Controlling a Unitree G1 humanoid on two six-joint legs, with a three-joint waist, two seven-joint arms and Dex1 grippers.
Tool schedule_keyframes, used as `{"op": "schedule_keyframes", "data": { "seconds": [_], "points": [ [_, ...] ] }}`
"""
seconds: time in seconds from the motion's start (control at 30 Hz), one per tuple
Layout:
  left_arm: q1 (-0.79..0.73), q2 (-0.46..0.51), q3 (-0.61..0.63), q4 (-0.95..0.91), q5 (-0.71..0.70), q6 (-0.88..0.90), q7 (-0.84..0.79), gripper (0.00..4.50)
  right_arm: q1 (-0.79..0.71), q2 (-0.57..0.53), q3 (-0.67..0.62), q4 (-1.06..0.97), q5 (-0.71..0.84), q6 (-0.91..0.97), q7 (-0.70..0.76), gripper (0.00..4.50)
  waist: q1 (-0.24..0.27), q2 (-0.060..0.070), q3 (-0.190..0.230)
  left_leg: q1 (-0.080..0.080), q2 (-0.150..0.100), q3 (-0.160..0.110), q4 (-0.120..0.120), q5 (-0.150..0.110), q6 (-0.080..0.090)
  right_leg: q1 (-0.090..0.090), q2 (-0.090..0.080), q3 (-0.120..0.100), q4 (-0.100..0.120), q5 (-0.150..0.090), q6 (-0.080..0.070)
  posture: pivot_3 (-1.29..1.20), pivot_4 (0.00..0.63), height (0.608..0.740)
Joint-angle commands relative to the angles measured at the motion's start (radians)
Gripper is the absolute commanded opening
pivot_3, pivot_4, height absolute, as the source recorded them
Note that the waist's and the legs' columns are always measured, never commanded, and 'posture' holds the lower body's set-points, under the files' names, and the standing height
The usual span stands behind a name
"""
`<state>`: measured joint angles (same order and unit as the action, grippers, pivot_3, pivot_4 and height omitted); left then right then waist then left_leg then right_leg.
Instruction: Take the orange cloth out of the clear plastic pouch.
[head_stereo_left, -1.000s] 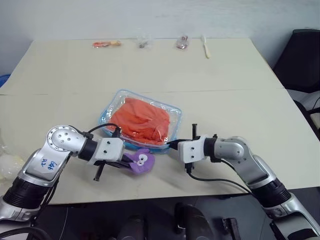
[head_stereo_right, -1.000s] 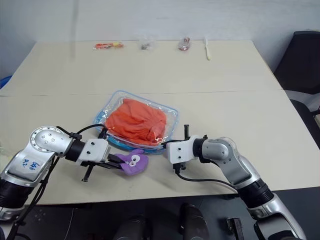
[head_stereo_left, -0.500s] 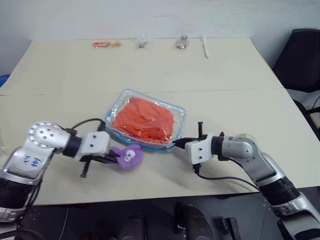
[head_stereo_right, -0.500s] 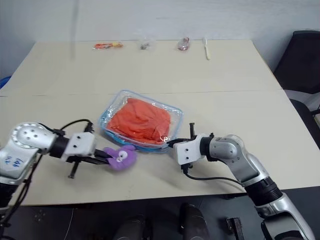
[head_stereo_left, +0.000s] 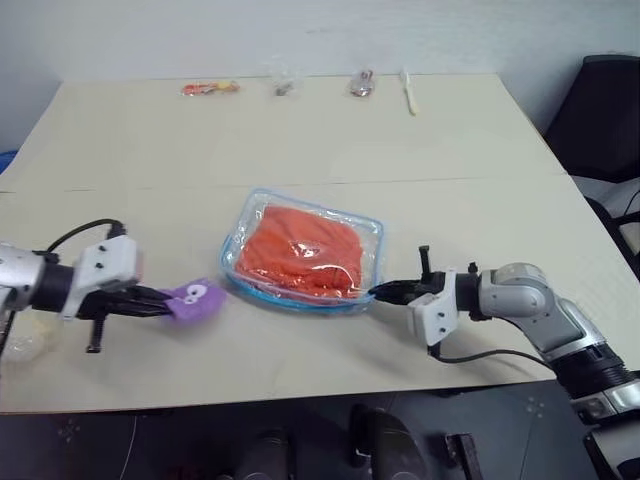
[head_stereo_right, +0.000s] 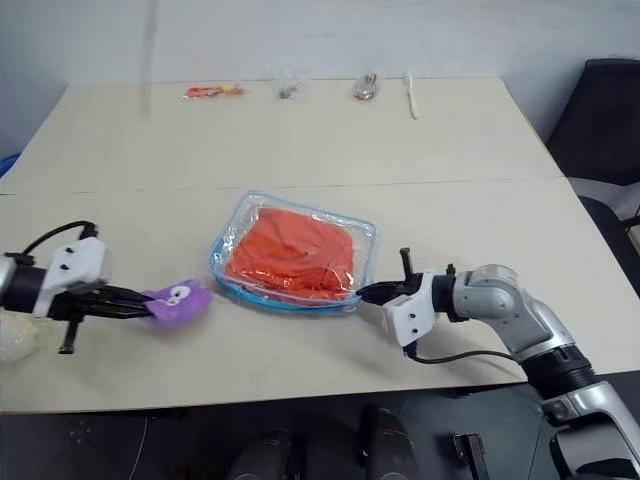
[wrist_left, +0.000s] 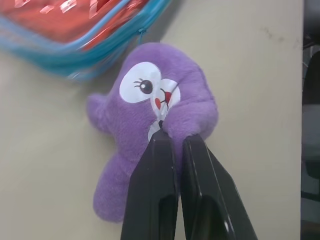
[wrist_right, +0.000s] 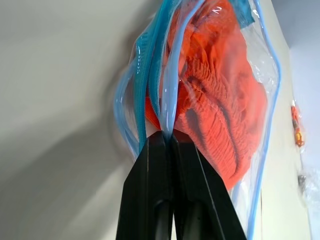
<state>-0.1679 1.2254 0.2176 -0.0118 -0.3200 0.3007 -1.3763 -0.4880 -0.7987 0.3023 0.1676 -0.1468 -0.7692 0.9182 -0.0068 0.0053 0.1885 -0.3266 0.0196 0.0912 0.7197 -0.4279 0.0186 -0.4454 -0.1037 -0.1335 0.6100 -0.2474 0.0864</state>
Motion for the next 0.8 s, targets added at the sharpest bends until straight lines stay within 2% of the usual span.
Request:
{"op": "schedule_keyframes", "data": {
  "seconds": [0.03,0.17,0.4,0.5,0.53,0.6,0.8],
  "points": [
    [-0.011,0.030,0.026,0.105,0.050,-0.076,0.010,0.00,-0.002,-0.034,-0.018,0.007,0.042,-0.057,0.020,0.03,0.002,0.000,0.000,0.000,0.000,0.000,0.000,0.000,0.000,0.000,0.000,0.000,0.000,0.000,0.000,0.00,0.150,0.740],
    [-0.064,0.020,-0.006,0.176,0.070,-0.109,0.026,0.00,-0.006,-0.047,-0.015,0.016,0.073,-0.085,0.047,0.03,0.003,0.000,0.000,0.000,0.000,0.000,0.000,0.000,0.000,0.000,0.000,0.000,0.000,0.000,0.000,0.00,0.150,0.740],
    [-0.089,-0.018,-0.045,0.129,0.054,-0.081,0.044,0.00,-0.011,-0.040,-0.024,0.009,0.105,-0.041,0.068,0.03,0.002,0.000,0.000,0.000,0.000,0.001,0.000,0.000,0.000,0.000,0.000,0.000,0.000,0.000,0.000,0.00,0.150,0.740],
    [-0.087,-0.020,-0.050,0.116,0.044,-0.051,0.038,0.00,0.002,-0.039,-0.029,-0.008,0.120,-0.017,0.073,0.64,0.002,0.000,0.000,0.000,0.000,0.001,0.000,0.000,0.000,0.000,0.000,0.000,0.001,0.000,0.000,0.00,0.150,0.740],
    [-0.085,-0.018,-0.053,0.112,0.041,-0.044,0.032,0.55,0.005,-0.040,-0.031,-0.015,0.127,-0.007,0.076,0.92,0.002,0.000,0.000,0.000,0.000,0.001,0.000,0.000,0.000,0.000,0.000,0.000,0.001,0.000,0.000,0.00,0.150,0.740],
    [-0.078,-0.018,-0.056,0.105,0.051,-0.051,0.035,1.03,0.011,-0.042,-0.037,-0.027,0.132,0.007,0.075,1.54,0.002,0.000,0.000,0.000,0.000,0.001,0.000,0.000,0.000,0.000,0.000,0.000,0.001,0.000,0.000,0.00,0.150,0.740],
    [-0.044,-0.010,-0.034,0.077,0.048,-0.071,0.025,2.98,0.081,-0.081,-0.079,-0.111,0.156,0.073,0.069,3.64,0.005,0.000,0.000,0.000,0.003,0.001,0.000,0.000,0.000,0.000,0.000,0.000,0.001,0.000,0.000,0.00,0.150,0.740]
  ]
}}
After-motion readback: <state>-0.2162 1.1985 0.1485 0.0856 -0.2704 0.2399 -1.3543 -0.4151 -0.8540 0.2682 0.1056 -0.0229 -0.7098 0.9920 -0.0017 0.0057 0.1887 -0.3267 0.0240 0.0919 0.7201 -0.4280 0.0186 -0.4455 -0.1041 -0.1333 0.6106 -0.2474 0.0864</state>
